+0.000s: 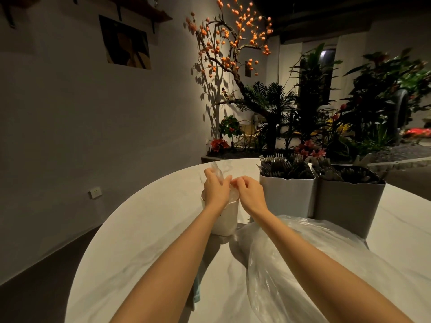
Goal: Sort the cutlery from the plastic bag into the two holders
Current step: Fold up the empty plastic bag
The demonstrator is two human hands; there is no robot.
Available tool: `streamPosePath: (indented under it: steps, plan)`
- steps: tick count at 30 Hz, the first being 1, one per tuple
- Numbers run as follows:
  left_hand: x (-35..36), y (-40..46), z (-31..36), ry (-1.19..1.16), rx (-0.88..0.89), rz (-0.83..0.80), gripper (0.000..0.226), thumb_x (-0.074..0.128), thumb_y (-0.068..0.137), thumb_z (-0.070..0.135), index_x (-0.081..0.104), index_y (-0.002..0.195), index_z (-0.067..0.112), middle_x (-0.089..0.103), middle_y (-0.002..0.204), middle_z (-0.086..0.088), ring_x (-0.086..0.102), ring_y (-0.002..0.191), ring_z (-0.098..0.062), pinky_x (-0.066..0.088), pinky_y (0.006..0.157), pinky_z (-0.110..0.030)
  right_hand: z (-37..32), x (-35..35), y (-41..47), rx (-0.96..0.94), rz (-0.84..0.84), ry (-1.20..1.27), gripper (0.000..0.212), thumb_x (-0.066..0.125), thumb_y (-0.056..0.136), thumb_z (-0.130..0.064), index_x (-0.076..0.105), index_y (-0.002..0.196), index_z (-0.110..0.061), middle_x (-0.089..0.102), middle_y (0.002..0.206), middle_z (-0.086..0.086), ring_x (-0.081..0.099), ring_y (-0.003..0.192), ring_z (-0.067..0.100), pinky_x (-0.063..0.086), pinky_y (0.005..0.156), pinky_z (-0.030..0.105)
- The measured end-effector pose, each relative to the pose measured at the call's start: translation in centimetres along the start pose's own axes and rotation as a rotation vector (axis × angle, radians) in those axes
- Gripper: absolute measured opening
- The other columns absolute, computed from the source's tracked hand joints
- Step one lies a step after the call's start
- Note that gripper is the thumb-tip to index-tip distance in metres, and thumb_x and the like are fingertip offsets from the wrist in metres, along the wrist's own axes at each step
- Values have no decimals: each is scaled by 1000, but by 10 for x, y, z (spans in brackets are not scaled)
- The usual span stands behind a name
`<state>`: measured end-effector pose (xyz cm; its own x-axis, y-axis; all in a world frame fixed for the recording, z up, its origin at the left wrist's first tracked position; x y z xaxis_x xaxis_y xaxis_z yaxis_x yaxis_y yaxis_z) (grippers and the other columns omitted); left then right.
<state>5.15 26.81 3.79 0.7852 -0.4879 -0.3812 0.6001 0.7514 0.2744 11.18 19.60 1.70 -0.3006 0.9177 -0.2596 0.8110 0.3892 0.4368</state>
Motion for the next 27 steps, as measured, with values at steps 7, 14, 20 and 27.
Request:
streamPosePath:
  steps: [7, 14, 20, 27]
  plan:
    - [1, -1, 1, 29, 130, 69, 45, 57, 95, 13, 39, 134, 25, 51, 135, -7, 53, 120, -24, 45, 102, -47, 2, -4, -1, -38, -54, 24, 29, 40, 99, -11, 68, 90, -13, 66, 97, 1, 57, 92, 11, 43, 78, 19]
    - [-5, 2, -1, 140, 250, 64, 41, 63, 91, 9, 40, 123, 21, 56, 112, -6, 55, 92, -14, 51, 78, -24, 3, -8, -2, -62, -73, 23, 29, 40, 99, -11, 66, 89, -17, 63, 94, -3, 55, 88, 5, 40, 72, 9]
    - [-11, 3, -7, 443, 367, -70, 24, 58, 95, 17, 55, 119, 18, 59, 117, -9, 58, 98, -21, 49, 78, -27, 2, -9, -4, -78, -104, 2, 30, 39, 100, -11, 69, 95, -11, 61, 98, -2, 54, 92, 8, 38, 74, 12]
    - [-14, 0, -9, 832, 435, -106, 30, 35, 103, 24, 58, 116, 11, 61, 114, -9, 57, 101, -26, 48, 83, -37, 2, -8, -6, -111, -118, -9, 29, 38, 100, -8, 67, 101, -9, 61, 99, -2, 55, 95, 9, 40, 77, 8]
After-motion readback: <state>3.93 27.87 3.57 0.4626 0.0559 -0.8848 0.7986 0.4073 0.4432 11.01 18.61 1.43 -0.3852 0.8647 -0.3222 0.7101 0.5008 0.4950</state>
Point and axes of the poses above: each hand's wrist, its own y-axis towards the middle knuckle, its own x-axis out of the palm, z = x × y, the point moved 1 cm from there along y, towards the middle knuckle
